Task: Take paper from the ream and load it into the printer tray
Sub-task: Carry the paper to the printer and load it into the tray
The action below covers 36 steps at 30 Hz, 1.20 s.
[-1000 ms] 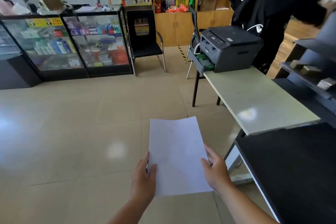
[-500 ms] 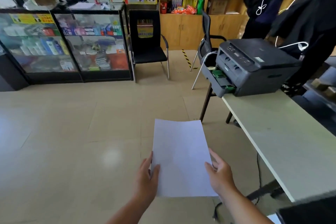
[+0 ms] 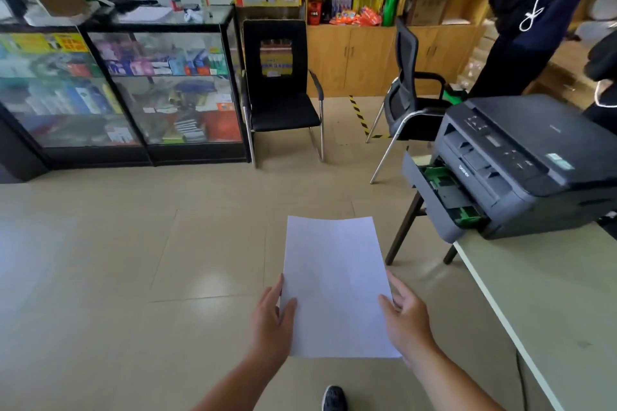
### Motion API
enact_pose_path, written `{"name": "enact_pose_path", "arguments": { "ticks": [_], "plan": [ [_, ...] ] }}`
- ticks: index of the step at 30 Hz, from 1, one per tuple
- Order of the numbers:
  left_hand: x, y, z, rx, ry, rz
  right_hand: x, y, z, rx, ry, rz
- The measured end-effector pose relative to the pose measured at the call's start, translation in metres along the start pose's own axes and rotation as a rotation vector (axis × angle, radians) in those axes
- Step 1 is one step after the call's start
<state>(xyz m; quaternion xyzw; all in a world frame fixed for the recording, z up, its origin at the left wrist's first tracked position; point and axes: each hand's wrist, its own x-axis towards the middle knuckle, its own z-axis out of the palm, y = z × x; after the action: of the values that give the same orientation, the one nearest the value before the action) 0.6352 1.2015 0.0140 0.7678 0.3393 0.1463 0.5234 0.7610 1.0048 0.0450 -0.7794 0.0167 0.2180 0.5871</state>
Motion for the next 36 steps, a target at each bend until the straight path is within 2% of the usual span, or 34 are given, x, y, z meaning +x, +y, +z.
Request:
{"name": "enact_pose_path", "arguments": {
  "ticks": [10, 15, 20, 25, 31, 36],
  "plan": [
    [0.170, 0.061, 0.035, 0.018, 0.016, -0.010, 0.168, -0.083, 0.014, 0.012, -0.045, 0.018],
    [0.264, 0.074, 0.055, 0.045, -0.081, 0.030, 0.237, -0.111, 0.026, 0.019, 0.039, 0.029],
    [0.360, 0.089, 0.088, 0.048, -0.255, 0.128, 0.287, -0.130, 0.029, 0.106, 0.231, 0.082],
    [0.435, 0.120, 0.130, 0.176, -0.489, 0.254, 0.306, -0.142, 0.019, 0.280, 0.457, 0.161],
    [0.464, 0.160, 0.198, 0.240, -0.736, 0.344, 0.313, -0.130, -0.005, 0.425, 0.754, 0.296],
    [0.474, 0.184, 0.255, 0.337, -0.910, 0.375, 0.322, -0.109, -0.032, 0.522, 0.910, 0.368]
  ]
}}
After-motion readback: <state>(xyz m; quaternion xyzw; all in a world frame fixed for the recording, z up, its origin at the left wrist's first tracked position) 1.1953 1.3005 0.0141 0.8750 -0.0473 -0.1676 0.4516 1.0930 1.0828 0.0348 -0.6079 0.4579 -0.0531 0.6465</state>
